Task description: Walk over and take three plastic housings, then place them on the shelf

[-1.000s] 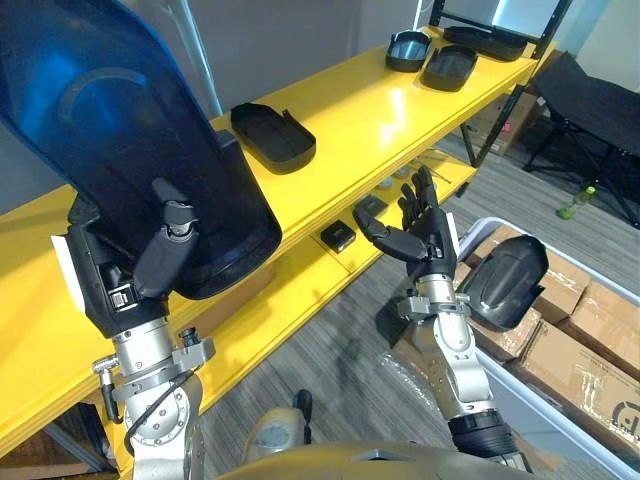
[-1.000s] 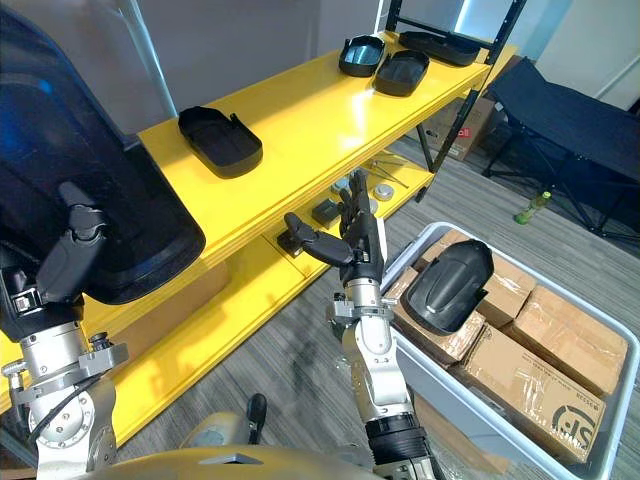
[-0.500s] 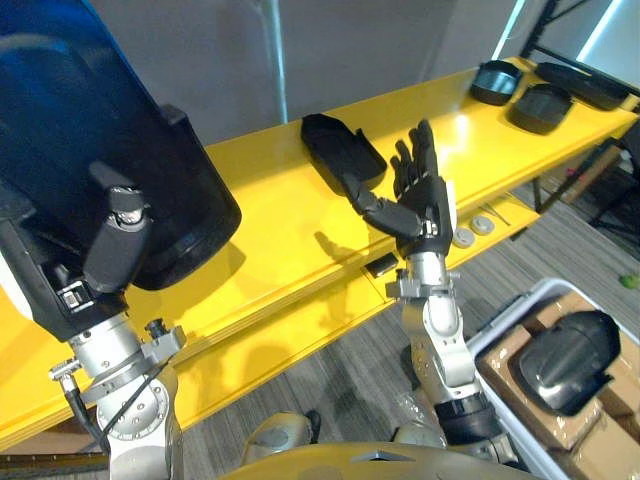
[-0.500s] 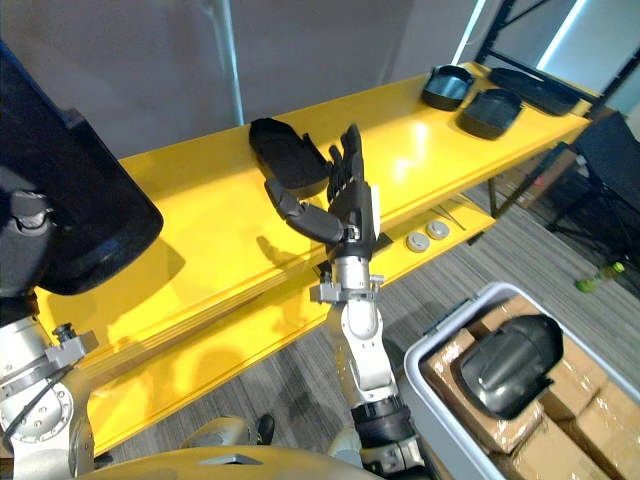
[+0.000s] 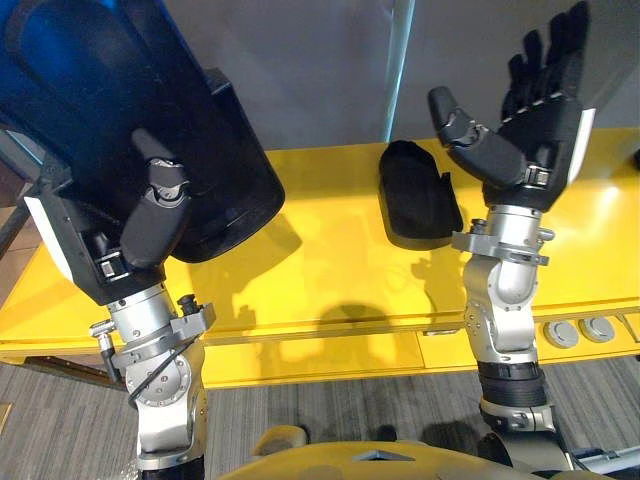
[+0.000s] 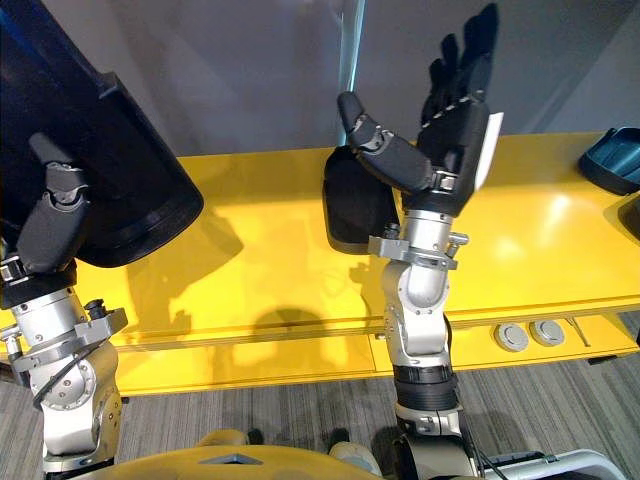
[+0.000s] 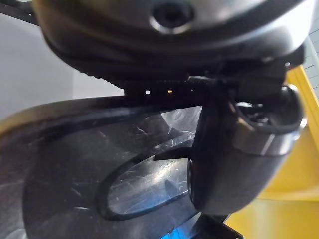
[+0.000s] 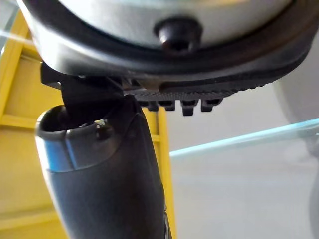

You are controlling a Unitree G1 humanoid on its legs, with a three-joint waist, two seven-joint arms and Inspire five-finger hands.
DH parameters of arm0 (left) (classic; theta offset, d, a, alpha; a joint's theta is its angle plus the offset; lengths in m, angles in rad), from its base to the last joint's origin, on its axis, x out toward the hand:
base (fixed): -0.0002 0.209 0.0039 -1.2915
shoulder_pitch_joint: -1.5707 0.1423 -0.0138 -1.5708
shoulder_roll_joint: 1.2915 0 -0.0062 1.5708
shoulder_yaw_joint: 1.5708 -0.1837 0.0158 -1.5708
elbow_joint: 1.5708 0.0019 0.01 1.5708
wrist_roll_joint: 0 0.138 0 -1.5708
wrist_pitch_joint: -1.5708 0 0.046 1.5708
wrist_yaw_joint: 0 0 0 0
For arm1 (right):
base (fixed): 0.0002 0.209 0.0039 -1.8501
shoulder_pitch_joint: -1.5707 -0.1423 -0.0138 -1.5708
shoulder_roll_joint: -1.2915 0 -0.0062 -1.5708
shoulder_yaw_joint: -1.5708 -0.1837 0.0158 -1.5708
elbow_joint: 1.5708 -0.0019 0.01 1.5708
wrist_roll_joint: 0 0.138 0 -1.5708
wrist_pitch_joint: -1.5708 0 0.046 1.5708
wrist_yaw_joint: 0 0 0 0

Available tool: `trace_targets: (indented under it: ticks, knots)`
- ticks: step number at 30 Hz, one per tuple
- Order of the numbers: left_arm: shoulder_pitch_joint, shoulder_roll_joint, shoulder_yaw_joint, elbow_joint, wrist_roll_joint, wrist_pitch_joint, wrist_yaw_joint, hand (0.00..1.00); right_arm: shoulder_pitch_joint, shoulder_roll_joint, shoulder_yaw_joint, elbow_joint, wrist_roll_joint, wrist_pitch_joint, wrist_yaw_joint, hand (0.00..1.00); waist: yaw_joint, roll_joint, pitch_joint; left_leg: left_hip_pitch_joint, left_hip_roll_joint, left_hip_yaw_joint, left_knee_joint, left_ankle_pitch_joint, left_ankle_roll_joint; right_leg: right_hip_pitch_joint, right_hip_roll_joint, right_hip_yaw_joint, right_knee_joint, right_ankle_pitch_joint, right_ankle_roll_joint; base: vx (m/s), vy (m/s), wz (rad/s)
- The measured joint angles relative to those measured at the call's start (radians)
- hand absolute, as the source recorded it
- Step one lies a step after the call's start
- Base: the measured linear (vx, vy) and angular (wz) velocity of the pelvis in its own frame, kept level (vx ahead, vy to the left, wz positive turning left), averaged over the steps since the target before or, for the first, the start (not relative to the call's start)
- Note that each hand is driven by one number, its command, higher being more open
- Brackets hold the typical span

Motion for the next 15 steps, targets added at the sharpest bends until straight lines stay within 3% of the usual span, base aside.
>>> trace_targets:
  ticks: [4, 11, 12, 14, 15]
  knots:
    - [0.016, -0.003, 0.001, 0.000, 0.000, 0.048, -0.007, 0.00, 0.017, 0.032, 0.005, -0.033, 0.011, 0.000, 0.027, 1.00, -0.002, -0.002, -0.002, 0.007, -0.013, -0.015, -0.039, 0.032, 0.000, 0.015, -0.012, -0.019, -0.035, 0.017, 0.004, -0.01, 0.029, 0.19]
    - [0.083, -0.020, 0.002, 0.000, 0.019, 0.064, -0.021, 0.00, 0.129, 0.075, 0.060, -0.032, 0.047, 0.004, 0.047, 1.00, 0.005, -0.008, -0.009, -0.017, -0.024, -0.022, -0.028, 0.038, 0.000, 0.034, -0.027, -0.064, -0.051, 0.021, 0.006, -0.04, 0.034, 0.24]
    - [0.086, -0.020, 0.006, 0.001, 0.036, 0.064, -0.022, 0.00, 0.155, 0.075, 0.050, -0.032, 0.047, 0.003, 0.049, 1.00, -0.008, -0.010, -0.008, -0.036, 0.027, 0.112, -0.007, 0.010, 0.014, 0.038, -0.049, -0.099, -0.047, 0.022, 0.006, -0.06, 0.050, 0.62]
    - [0.087, -0.020, 0.002, 0.002, 0.054, 0.063, -0.029, 0.00, 0.173, 0.071, 0.022, -0.031, 0.049, 0.003, 0.045, 1.00, -0.029, -0.005, -0.008, -0.061, 0.088, 0.194, 0.044, 0.016, 0.031, 0.034, -0.079, -0.127, -0.035, 0.022, 0.008, -0.08, 0.167, 0.56]
    - [0.087, -0.020, 0.003, 0.003, 0.071, 0.062, -0.033, 0.00, 0.182, 0.064, 0.001, -0.032, 0.050, 0.001, 0.044, 1.00, -0.030, 0.004, -0.011, -0.058, 0.125, 0.204, 0.053, 0.051, 0.038, 0.020, -0.100, -0.123, -0.014, 0.015, 0.025, -0.08, 0.252, 0.21]
